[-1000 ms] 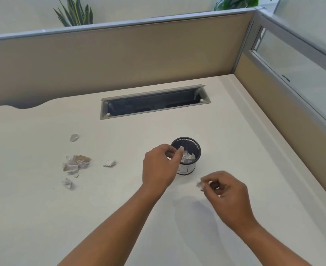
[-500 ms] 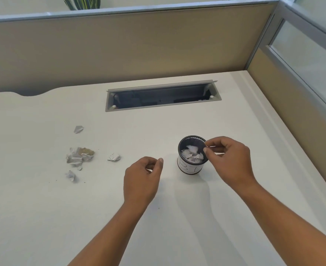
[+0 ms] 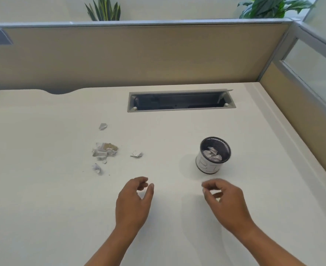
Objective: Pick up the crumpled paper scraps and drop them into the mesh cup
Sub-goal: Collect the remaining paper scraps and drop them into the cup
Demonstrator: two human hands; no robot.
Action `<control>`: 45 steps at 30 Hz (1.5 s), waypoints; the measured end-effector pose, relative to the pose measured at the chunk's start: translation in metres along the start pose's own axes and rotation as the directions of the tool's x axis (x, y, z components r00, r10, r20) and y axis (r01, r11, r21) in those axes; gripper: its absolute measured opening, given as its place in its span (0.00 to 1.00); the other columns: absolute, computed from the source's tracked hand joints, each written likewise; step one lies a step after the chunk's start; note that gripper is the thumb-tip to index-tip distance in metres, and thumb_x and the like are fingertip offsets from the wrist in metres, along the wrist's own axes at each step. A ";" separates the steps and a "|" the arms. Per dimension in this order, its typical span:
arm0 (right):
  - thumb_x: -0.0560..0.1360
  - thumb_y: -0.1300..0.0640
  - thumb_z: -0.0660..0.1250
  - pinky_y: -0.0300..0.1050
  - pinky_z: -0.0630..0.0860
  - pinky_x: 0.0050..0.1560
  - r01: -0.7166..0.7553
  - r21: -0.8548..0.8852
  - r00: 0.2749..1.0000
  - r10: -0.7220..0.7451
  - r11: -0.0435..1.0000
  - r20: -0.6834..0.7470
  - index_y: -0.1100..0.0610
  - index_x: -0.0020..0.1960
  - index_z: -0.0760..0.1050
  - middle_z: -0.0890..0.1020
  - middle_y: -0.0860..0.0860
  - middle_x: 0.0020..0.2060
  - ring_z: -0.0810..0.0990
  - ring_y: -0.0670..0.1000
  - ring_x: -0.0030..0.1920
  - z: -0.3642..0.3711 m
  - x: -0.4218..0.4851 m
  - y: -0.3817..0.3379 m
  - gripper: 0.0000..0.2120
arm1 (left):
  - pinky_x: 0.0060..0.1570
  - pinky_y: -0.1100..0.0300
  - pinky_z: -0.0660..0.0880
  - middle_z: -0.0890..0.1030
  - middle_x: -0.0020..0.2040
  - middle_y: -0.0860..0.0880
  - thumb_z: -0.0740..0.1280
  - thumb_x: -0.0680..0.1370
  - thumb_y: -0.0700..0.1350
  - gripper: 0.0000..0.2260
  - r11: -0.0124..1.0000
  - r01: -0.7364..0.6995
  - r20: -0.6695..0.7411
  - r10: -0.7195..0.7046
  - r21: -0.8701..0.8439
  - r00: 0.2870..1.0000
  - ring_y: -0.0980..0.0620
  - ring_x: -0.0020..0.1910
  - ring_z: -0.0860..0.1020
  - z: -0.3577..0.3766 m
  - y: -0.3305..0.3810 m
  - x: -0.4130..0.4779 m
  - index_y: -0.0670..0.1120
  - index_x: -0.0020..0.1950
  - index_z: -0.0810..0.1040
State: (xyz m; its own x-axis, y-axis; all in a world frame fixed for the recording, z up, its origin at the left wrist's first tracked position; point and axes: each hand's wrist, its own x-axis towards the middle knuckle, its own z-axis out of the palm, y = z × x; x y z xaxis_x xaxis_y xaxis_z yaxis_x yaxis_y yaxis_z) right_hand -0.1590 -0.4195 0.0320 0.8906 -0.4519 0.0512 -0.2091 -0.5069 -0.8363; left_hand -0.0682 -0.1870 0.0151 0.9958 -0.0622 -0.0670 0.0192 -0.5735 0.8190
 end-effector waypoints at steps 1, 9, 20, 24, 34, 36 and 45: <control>0.72 0.62 0.73 0.29 0.76 0.40 -0.022 -0.028 0.998 0.023 0.999 0.052 0.39 0.43 0.79 0.84 0.32 0.44 0.83 0.38 0.43 0.010 -0.009 0.002 0.16 | 0.49 0.61 0.76 0.81 0.47 0.61 0.71 0.75 0.50 0.08 1.000 -0.001 -0.005 0.001 0.022 1.000 0.63 0.50 0.79 -0.008 -0.009 -0.003 0.55 0.54 0.79; 0.72 0.62 0.73 0.37 0.64 0.68 0.066 -0.195 0.975 -0.022 0.979 0.219 0.42 0.54 0.78 0.77 0.38 0.63 0.70 0.38 0.69 0.079 -0.046 -0.006 0.18 | 0.50 0.61 0.75 0.80 0.47 0.61 0.70 0.76 0.50 0.08 0.997 0.041 -0.053 -0.038 0.061 0.998 0.61 0.51 0.78 -0.078 -0.065 0.008 0.55 0.55 0.78; 0.72 0.61 0.73 0.44 0.70 0.65 0.120 -0.258 0.978 -0.069 0.959 0.198 0.49 0.57 0.80 0.78 0.41 0.60 0.77 0.47 0.62 0.149 0.007 -0.058 0.15 | 0.45 0.64 0.74 0.81 0.46 0.59 0.71 0.75 0.50 0.09 0.999 0.003 -0.090 0.001 0.047 0.996 0.60 0.49 0.79 -0.133 -0.110 0.071 0.53 0.55 0.79; 0.76 0.62 0.68 0.40 0.63 0.68 0.141 -0.291 0.973 -0.079 0.946 0.215 0.50 0.63 0.77 0.75 0.46 0.67 0.73 0.49 0.67 0.172 0.054 -0.076 0.18 | 0.46 0.60 0.76 0.81 0.46 0.58 0.71 0.75 0.49 0.10 0.992 -0.090 -0.100 0.099 0.089 0.990 0.58 0.46 0.79 -0.142 -0.098 0.118 0.51 0.56 0.80; 0.78 0.66 0.61 0.52 0.67 0.71 0.293 -0.508 0.925 -0.105 0.810 0.366 0.54 0.68 0.75 0.73 0.52 0.72 0.69 0.56 0.72 0.192 0.097 -0.073 0.21 | 0.45 0.61 0.70 0.77 0.57 0.53 0.67 0.78 0.45 0.06 0.967 -0.111 -0.072 0.130 0.230 0.989 0.54 0.47 0.79 -0.114 -0.044 0.261 0.51 0.53 0.80; 0.74 0.67 0.68 0.53 0.77 0.58 0.296 -0.501 0.943 -0.166 0.813 0.288 0.57 0.58 0.82 0.82 0.53 0.59 0.79 0.59 0.60 0.189 0.093 -0.072 0.14 | 0.47 0.59 0.71 0.76 0.61 0.50 0.67 0.78 0.47 0.09 0.952 -0.060 -0.049 0.078 0.300 0.996 0.50 0.49 0.80 -0.107 -0.047 0.277 0.50 0.57 0.79; 0.76 0.65 0.67 0.41 0.74 0.50 0.188 -0.317 0.974 -0.135 0.929 0.182 0.55 0.53 0.83 0.84 0.46 0.48 0.81 0.50 0.50 0.172 0.068 -0.066 0.10 | 0.38 0.58 0.73 0.84 0.44 0.48 0.64 0.79 0.47 0.09 0.882 -0.026 0.007 0.026 0.471 1.000 0.44 0.43 0.80 -0.099 -0.050 0.283 0.49 0.46 0.83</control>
State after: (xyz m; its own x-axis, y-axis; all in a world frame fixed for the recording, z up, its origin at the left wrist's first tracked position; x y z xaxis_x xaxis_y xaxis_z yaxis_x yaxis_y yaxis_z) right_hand -0.0148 -0.2906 -0.0031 0.9693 -0.2378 0.0633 -0.1548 -0.7892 -0.5943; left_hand 0.2218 -0.0950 0.0117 0.9954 -0.0825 -0.0493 -0.0511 -0.8885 0.4560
